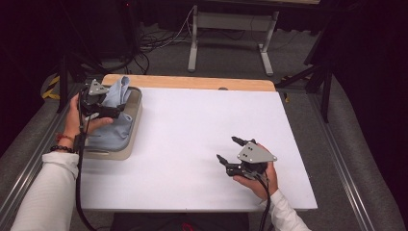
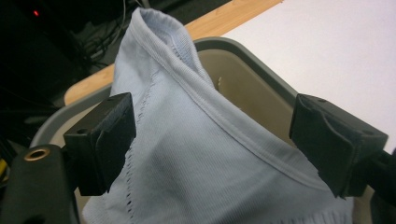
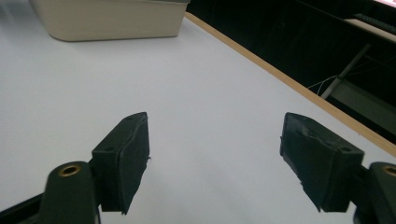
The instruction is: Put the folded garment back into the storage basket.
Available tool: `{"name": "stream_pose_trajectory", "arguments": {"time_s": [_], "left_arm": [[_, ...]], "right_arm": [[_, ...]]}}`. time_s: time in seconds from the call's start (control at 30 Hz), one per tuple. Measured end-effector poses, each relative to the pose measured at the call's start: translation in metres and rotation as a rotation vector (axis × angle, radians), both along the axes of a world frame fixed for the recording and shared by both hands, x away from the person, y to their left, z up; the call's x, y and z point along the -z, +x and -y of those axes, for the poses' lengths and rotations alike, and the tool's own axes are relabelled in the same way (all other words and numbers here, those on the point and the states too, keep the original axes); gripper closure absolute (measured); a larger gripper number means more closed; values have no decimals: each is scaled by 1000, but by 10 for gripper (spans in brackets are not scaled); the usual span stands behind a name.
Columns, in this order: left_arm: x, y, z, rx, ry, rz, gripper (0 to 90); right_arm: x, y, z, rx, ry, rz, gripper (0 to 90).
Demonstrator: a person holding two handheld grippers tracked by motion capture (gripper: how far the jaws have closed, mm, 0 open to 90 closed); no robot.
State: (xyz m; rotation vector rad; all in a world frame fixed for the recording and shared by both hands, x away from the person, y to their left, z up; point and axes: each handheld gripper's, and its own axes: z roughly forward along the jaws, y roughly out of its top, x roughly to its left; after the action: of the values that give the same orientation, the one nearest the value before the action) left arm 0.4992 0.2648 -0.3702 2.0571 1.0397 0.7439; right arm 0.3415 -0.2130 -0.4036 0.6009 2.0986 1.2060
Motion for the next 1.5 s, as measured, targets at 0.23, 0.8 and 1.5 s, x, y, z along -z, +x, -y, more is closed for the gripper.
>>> {"name": "stream_pose_trajectory", "arguments": {"time_s": [0.23, 0.8, 1.5], "left_arm": [[11, 14, -5, -18, 9, -58, 371], [33, 33, -2, 32, 131, -220, 847], [41, 38, -4, 21, 126, -231, 699]], "right_arm": [[3, -6, 14, 23, 12, -14, 251], [9, -6, 14, 21, -12, -55, 254], [11, -4, 15, 13, -23, -70, 256]]}}
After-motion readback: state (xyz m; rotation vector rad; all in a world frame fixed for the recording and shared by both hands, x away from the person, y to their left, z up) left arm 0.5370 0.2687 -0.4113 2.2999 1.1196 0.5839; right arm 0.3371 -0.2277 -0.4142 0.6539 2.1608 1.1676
